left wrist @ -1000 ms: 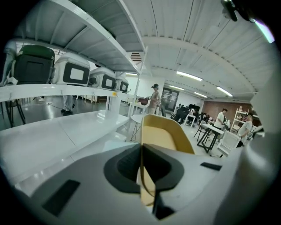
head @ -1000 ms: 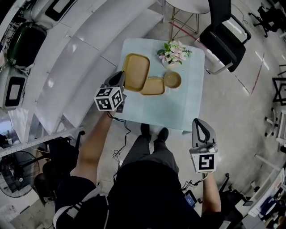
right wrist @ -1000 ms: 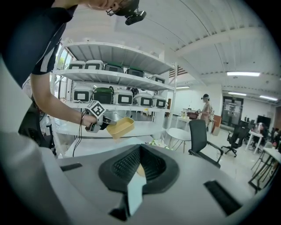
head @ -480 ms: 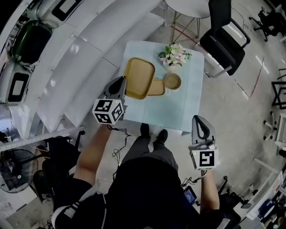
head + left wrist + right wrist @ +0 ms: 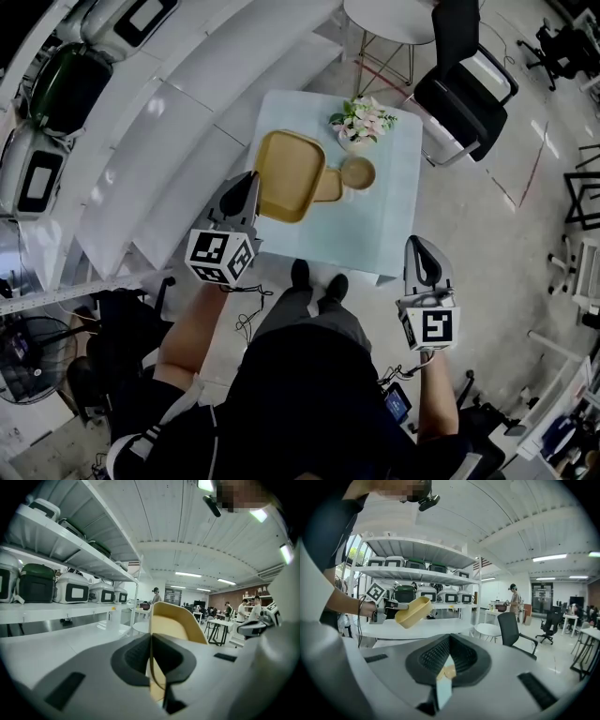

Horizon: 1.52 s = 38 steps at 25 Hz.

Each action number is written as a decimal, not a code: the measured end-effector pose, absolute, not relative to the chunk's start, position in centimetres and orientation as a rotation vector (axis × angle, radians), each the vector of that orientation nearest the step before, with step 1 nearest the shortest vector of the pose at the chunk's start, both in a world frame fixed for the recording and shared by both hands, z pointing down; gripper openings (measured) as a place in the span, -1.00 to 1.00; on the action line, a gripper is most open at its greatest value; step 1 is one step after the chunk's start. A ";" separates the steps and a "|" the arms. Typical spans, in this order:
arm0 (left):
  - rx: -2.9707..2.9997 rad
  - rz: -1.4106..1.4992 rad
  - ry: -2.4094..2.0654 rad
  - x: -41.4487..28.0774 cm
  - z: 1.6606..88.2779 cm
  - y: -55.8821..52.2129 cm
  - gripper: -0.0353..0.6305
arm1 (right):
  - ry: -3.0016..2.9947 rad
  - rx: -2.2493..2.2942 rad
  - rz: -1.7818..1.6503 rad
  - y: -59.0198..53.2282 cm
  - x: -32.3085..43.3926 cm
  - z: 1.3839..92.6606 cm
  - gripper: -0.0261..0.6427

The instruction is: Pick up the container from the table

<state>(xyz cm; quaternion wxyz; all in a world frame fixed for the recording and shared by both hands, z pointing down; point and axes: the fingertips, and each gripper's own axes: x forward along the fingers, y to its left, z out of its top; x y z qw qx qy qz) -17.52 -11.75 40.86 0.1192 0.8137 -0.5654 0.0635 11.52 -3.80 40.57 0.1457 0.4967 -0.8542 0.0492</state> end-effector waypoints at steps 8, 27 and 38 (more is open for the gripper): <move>2.449 0.140 -1.716 -17.5 37.3 -8.7 -0.87 | -2.490 1.468 0.111 -3.5 11.3 38.5 -0.92; 2.552 0.083 -1.893 -18.0 31.7 -4.2 -0.87 | -2.477 1.665 0.034 -2.9 12.6 34.3 -0.92; 2.546 0.039 -1.966 -18.9 31.0 -2.8 -0.87 | -2.457 1.717 0.014 -2.6 12.7 32.5 -0.92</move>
